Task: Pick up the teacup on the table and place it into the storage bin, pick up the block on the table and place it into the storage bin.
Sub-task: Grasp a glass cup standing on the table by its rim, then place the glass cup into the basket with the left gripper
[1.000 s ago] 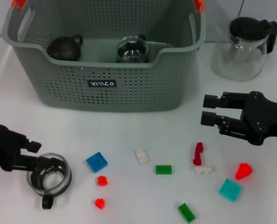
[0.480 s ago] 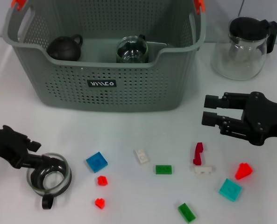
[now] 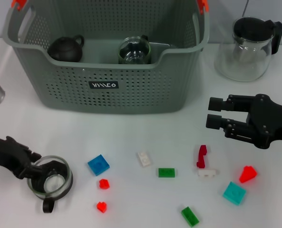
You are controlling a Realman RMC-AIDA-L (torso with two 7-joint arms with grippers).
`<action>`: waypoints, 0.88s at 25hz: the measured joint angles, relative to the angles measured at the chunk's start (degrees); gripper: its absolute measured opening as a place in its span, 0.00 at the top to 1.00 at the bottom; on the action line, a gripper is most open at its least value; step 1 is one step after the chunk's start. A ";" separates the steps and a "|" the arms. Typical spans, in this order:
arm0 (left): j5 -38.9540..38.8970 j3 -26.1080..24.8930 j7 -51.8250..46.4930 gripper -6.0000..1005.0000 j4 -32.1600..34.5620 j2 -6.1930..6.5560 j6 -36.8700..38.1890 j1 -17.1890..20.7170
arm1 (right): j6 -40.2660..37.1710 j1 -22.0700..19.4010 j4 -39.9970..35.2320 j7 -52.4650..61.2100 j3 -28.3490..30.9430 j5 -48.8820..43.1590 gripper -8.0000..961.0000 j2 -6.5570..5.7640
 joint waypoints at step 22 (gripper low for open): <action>-6.37 -5.99 0.14 0.92 -1.42 2.29 7.07 -1.39 | 0.14 -0.09 0.01 -0.08 0.36 0.00 0.49 0.10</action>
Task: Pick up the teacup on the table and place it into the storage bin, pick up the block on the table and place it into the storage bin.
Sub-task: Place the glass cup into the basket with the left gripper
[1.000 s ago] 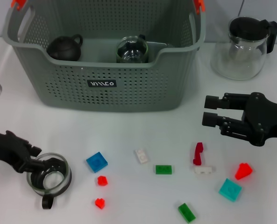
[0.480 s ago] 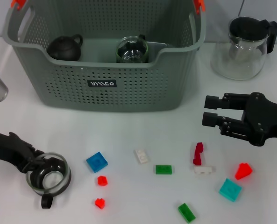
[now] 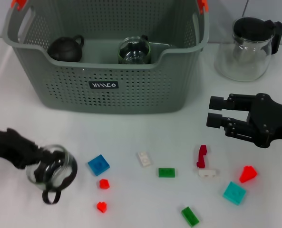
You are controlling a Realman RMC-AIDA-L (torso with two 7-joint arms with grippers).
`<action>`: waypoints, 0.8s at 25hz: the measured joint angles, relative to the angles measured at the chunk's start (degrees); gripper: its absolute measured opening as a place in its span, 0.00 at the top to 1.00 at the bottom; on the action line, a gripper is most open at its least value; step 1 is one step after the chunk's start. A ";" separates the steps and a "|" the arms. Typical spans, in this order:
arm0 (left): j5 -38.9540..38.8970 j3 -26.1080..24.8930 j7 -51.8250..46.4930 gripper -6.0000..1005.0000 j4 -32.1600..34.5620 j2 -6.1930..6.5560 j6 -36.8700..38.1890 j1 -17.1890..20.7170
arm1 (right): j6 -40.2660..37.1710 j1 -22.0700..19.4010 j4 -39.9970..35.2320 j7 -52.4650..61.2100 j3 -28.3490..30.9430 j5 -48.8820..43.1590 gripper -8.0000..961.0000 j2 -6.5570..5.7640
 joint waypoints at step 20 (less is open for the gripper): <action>-37.11 -14.20 -16.15 0.95 -14.12 9.00 -3.24 -13.53 | 0.01 -0.06 0.10 -0.17 0.12 0.00 0.48 0.06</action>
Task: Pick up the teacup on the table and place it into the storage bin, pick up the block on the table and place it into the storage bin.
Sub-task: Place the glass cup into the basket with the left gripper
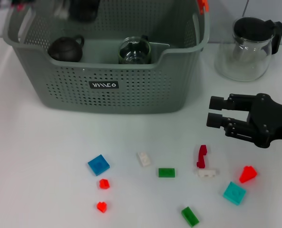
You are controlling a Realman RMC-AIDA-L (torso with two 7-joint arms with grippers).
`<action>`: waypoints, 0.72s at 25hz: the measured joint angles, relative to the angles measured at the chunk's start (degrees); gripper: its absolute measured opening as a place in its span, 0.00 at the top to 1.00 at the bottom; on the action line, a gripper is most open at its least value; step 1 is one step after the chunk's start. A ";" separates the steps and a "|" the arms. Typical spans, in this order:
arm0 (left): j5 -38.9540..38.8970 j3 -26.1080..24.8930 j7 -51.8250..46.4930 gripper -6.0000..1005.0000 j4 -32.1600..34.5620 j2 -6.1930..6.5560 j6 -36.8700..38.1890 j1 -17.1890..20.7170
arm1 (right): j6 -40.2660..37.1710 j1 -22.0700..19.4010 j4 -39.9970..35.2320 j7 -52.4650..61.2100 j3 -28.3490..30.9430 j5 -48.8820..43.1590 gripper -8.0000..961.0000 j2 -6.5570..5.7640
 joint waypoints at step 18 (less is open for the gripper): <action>31.67 29.51 -17.07 0.95 0.96 -3.72 -37.83 -10.33 | 0.49 1.18 1.64 0.09 -0.35 -0.15 0.49 0.44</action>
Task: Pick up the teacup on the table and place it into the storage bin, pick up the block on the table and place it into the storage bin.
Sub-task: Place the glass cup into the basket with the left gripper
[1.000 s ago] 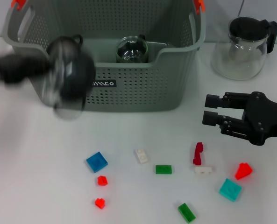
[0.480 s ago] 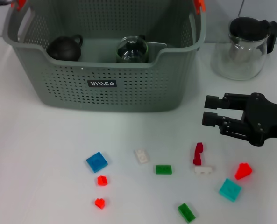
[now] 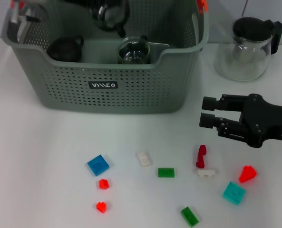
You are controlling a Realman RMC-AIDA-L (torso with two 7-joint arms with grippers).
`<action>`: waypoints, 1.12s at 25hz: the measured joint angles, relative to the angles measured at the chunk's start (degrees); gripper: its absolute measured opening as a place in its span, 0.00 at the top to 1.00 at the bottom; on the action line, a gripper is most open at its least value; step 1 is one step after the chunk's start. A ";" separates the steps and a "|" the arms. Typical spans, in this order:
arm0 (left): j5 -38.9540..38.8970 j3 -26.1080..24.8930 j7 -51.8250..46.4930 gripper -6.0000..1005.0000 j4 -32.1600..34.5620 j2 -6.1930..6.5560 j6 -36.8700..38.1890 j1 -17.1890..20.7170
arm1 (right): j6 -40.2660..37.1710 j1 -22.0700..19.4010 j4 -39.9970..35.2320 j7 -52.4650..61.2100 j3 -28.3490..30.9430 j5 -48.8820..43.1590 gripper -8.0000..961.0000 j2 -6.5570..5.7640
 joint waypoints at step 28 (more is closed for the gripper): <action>12.64 4.05 -4.42 0.70 -11.87 -2.46 -6.27 -6.80 | 0.10 0.37 1.15 0.20 0.32 -2.14 0.48 0.01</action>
